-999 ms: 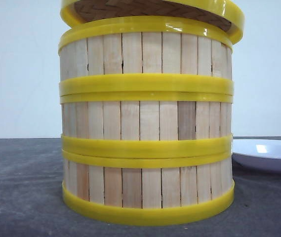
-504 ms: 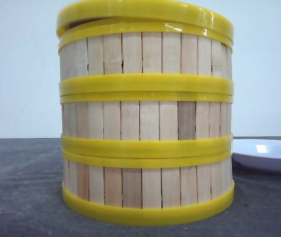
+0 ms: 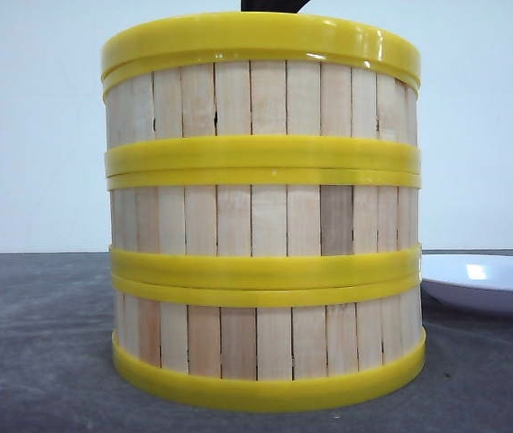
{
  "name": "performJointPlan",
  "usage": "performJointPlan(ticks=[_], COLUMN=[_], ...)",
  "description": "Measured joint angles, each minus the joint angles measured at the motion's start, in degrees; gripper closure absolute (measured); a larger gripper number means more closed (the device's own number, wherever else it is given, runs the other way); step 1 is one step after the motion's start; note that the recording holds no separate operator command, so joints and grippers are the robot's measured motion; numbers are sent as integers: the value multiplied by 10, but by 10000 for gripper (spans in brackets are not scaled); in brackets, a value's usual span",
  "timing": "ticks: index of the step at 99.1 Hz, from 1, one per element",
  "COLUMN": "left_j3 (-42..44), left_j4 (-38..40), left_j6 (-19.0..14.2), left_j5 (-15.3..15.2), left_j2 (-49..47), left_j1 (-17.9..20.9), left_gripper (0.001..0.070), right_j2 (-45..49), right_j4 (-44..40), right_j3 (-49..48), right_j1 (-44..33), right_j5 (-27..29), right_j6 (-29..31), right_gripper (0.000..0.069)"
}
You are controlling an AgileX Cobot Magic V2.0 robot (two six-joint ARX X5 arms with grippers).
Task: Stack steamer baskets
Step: 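Carry the lid over the stack and lower it onto the top basket, then open the right gripper and raise it away from the lid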
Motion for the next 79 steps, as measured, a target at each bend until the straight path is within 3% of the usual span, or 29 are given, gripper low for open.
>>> performJointPlan(ticks=[10,19,39,79], left_j3=[0,0,0,0], left_j4=[0,0,0,26], left_j6=[0,0,0,0], left_j5=[0,0,0,0], left_j2=[0,0,0,0], left_j1=[0,0,0,0], left_gripper=[363,363,363,363], right_j2=[8,8,-23,-249], right_j4=[19,25,41,73], right_j3=[0,0,0,0], right_j1=[0,0,1,58], right_j5=[0,2,44,206], right_j6=[0,-2,-13,-15], right_gripper=[376,306,284,283])
